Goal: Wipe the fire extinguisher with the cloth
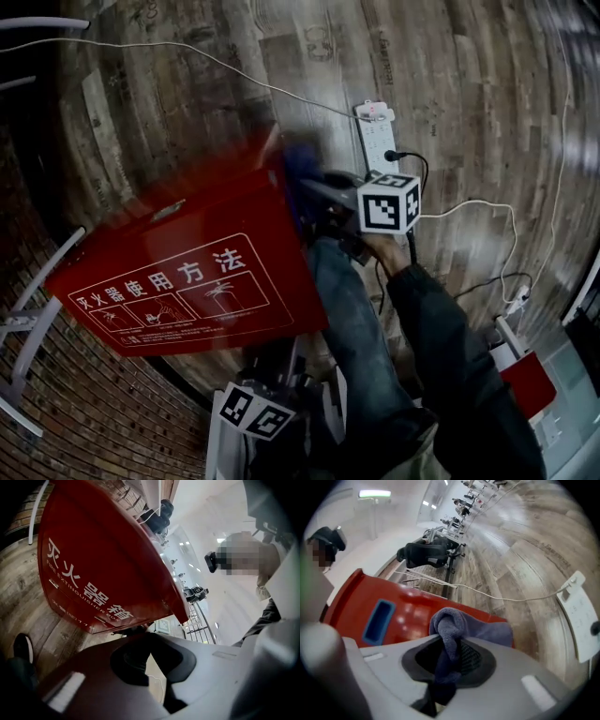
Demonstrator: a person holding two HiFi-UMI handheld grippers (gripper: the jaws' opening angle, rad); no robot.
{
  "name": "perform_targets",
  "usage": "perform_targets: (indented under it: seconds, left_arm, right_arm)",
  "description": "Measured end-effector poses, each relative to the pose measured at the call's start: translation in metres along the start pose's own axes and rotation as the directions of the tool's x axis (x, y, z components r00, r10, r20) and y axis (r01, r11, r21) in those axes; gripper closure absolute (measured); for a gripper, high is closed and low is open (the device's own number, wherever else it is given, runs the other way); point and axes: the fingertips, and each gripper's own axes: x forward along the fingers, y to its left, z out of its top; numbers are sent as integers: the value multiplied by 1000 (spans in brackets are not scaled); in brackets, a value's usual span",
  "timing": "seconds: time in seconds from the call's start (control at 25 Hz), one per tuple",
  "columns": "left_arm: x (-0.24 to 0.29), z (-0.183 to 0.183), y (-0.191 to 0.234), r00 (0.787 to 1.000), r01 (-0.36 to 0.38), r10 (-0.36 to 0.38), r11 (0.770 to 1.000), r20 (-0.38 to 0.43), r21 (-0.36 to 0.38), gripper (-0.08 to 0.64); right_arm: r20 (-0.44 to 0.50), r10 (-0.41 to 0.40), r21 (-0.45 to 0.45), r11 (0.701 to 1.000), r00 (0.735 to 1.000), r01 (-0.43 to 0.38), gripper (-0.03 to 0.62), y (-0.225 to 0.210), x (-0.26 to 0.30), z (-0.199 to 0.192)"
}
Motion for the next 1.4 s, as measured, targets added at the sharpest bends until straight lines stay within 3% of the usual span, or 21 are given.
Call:
perform_targets:
  seconds: [0.16,0.24,0.32,0.4,0.48,0.64,0.72,0.84,0.92,1.04,1.12,1.32,1.4]
  left_arm:
    - [-20,11,5,999,42,-42,999,34,-1,555]
    - [-39,16,16,997,52,-52,999,52,-1,555]
    - [-65,21,30,996,53,-53,999,68,-2,555]
    - [-96,28,50,995,50,-49,999,89,-6,555]
    - [-132,39,74,992,36,-35,999,122,-11,555]
    - [-216,61,133,973,-25,35,998,227,-50,555]
    - [-260,69,164,956,-61,81,995,283,-80,555]
    - [-311,75,205,915,-99,146,985,376,-142,555]
    - [-341,75,229,884,-119,189,975,428,-186,555]
    - [-375,69,253,850,-134,235,962,471,-239,555]
    - [-383,60,261,838,-124,249,953,485,-275,555]
    - [-391,39,266,846,-67,235,938,479,-340,555]
    - [-390,36,268,846,-72,235,940,479,-333,555]
  right_arm:
    - [94,25,-105,994,995,-15,525,53,-51,-49]
    - [145,-4,-200,979,989,34,525,82,-69,-69]
    - [175,-61,-317,942,983,115,525,111,-75,-88]
    - [196,-126,-450,869,972,204,525,141,-64,-108]
    - [217,-168,-576,773,962,265,525,173,-37,-125]
    - [289,-193,-729,590,938,346,525,226,49,-149]
    - [317,-201,-758,534,927,375,525,246,94,-164]
    - [310,-252,-776,489,917,397,525,258,148,-186]
    - [313,-270,-760,503,911,410,525,264,181,-197]
    - [378,-257,-659,600,890,453,525,269,214,-203]
    - [423,-251,-603,639,871,477,525,272,225,-201]
    - [497,-287,-519,658,819,545,525,286,237,-188]
    - [521,-306,-489,658,797,573,525,292,242,-182]
